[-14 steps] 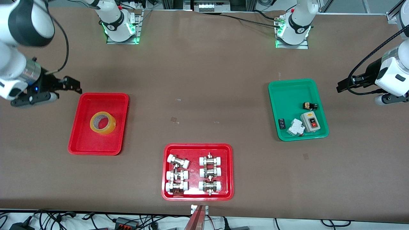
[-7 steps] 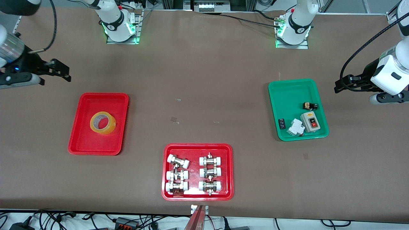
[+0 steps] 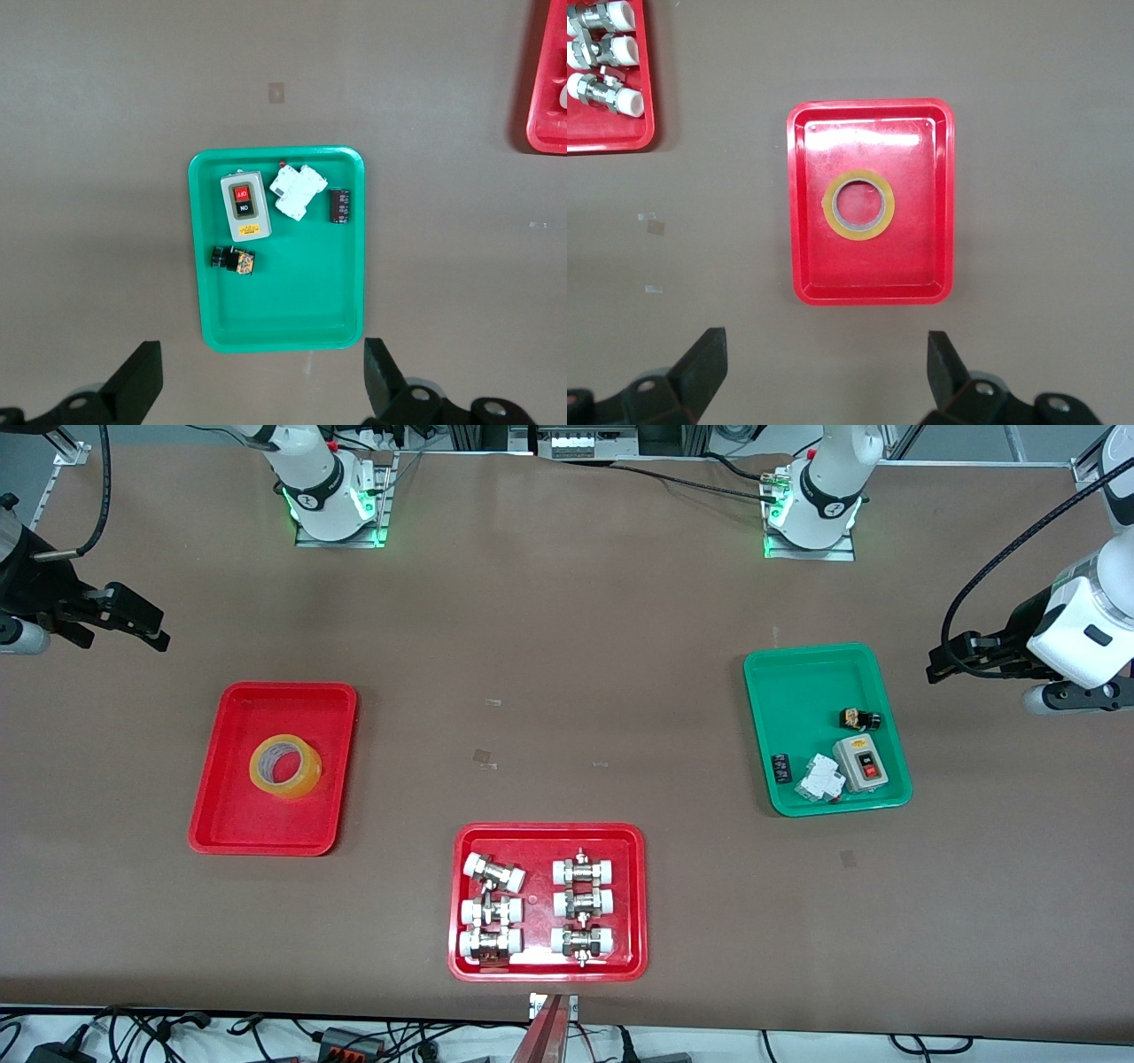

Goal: Left arm passes tape to right arm into tray

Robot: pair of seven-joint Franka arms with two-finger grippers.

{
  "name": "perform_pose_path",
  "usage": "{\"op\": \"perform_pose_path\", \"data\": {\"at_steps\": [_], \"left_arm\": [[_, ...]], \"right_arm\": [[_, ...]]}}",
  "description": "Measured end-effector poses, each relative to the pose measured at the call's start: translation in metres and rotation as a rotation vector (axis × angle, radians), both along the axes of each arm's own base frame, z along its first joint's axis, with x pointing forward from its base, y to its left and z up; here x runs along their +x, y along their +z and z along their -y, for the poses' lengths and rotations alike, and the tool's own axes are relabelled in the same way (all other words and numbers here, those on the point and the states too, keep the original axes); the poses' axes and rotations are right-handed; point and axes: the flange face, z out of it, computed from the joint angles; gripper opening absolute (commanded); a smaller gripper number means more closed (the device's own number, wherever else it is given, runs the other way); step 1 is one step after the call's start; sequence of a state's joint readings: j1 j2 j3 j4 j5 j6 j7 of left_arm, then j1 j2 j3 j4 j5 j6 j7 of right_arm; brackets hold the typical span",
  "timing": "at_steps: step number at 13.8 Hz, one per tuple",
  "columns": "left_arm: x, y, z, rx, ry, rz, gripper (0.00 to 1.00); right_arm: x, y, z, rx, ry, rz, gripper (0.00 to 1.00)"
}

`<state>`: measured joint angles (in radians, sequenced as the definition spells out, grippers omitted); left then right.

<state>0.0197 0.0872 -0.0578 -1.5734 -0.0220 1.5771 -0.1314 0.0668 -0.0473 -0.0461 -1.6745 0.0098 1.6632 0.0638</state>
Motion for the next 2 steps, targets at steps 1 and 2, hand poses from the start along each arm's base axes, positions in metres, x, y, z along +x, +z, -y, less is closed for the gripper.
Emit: {"op": "perform_pose_path", "data": {"at_steps": [1,2], "left_arm": [[0.0001,-0.0001,-0.0001,0.0,0.0,0.0,1.0],[0.0002,-0.0001,-0.0006,0.0,0.001,0.0,1.0]], "right_arm": [[0.0,0.0,0.0003,0.0,0.001,0.0,1.0],[0.0004,0.0001,0.0012,0.0,0.0,0.0,1.0]]}}
